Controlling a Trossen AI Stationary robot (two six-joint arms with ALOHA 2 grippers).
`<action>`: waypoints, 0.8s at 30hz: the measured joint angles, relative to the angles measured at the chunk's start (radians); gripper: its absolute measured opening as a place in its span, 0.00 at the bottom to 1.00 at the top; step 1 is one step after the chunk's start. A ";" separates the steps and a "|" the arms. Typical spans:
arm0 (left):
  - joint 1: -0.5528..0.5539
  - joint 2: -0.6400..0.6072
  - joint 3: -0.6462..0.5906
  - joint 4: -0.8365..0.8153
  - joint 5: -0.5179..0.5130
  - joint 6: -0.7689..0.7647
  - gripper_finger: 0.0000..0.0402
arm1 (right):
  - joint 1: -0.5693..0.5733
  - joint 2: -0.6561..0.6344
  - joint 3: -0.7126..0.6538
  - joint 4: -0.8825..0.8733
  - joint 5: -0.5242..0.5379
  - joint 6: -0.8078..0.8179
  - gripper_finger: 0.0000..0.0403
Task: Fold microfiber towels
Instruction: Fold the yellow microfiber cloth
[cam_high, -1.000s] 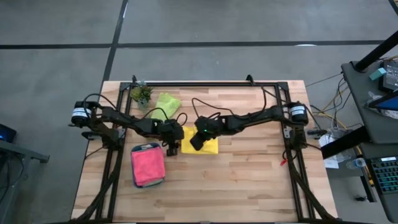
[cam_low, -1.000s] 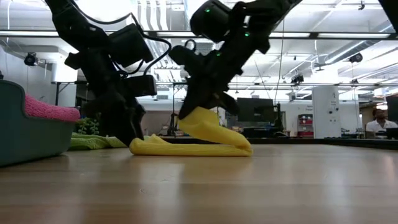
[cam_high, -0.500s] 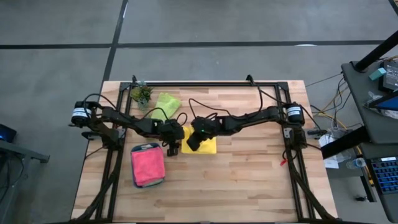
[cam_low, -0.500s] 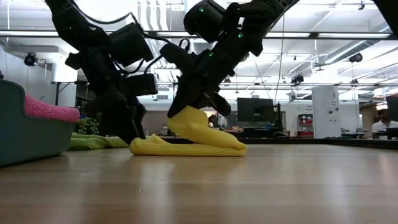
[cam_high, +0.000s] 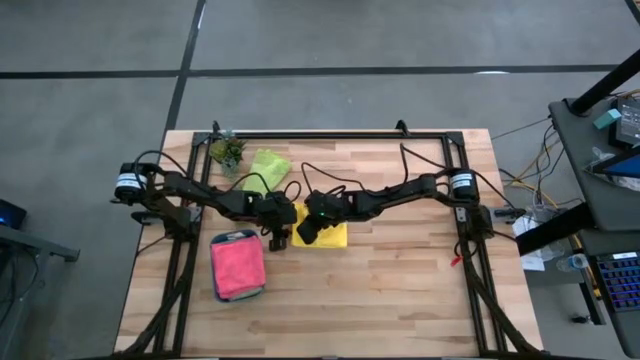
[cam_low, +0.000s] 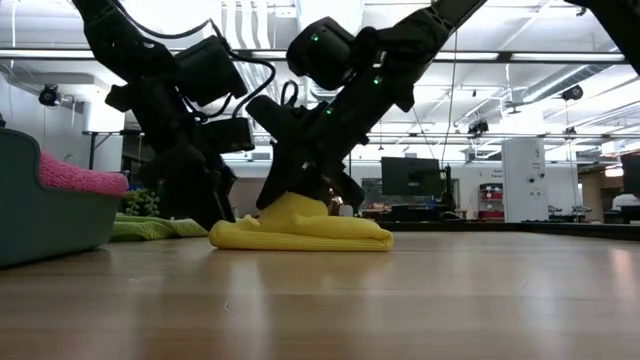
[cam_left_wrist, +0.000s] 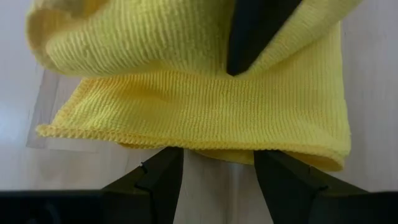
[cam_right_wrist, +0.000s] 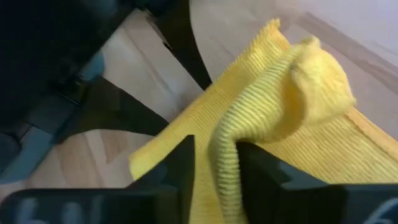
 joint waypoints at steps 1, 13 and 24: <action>0.000 0.000 0.000 0.001 0.000 0.000 0.45 | 0.000 0.001 0.000 0.009 0.000 0.000 0.26; 0.000 -0.085 0.034 -0.160 -0.012 0.029 0.45 | 0.002 0.002 0.052 0.041 -0.003 -0.027 0.50; 0.000 -0.304 0.041 -0.255 -0.014 0.053 0.45 | 0.016 0.002 0.066 0.128 -0.037 -0.096 0.51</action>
